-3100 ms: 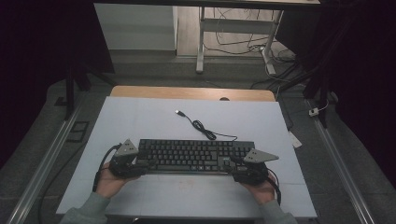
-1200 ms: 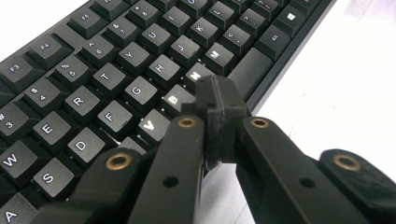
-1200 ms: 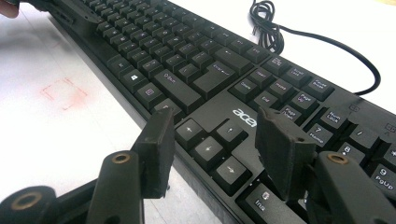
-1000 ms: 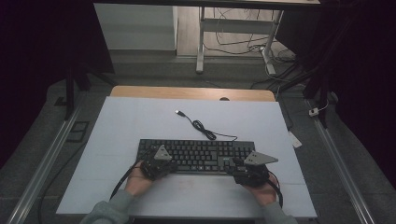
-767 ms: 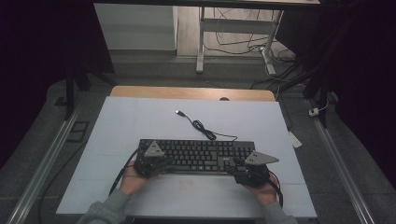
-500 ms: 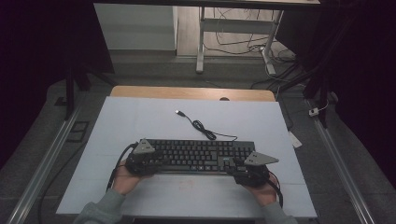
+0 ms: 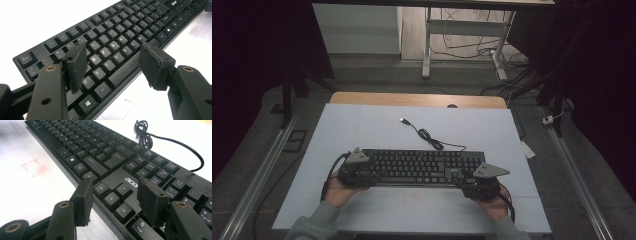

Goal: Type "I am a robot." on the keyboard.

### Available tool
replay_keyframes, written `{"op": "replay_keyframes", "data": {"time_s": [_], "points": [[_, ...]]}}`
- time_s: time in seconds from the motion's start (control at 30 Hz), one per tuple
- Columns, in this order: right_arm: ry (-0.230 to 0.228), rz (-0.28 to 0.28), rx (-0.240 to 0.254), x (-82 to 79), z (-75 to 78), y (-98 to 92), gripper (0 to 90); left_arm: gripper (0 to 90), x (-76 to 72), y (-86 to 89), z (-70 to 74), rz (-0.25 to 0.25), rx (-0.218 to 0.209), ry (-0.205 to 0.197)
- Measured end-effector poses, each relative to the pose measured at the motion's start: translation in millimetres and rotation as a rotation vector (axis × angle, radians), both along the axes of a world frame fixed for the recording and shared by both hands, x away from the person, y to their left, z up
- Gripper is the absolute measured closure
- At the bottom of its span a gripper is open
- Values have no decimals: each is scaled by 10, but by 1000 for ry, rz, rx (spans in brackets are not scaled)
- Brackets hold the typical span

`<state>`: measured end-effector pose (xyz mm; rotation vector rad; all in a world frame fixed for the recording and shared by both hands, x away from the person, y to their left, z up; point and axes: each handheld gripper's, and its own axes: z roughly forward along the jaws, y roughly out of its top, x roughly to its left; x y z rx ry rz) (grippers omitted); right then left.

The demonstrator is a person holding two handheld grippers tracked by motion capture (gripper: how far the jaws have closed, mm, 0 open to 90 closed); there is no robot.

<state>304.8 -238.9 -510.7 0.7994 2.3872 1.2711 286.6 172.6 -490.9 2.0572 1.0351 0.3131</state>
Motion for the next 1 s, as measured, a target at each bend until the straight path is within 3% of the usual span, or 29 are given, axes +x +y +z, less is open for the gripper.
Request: {"op": "replay_keyframes", "data": {"time_s": [0.73, 1.0], "points": [[-6, -5, -19, -3, -17, 23, 467, 380, 88, 97, -35, 58, 22, -7], [-8, -6, -25, -2, -22, 24, 465, 469, 134, 122, -80, 69, 40, -5]]}}
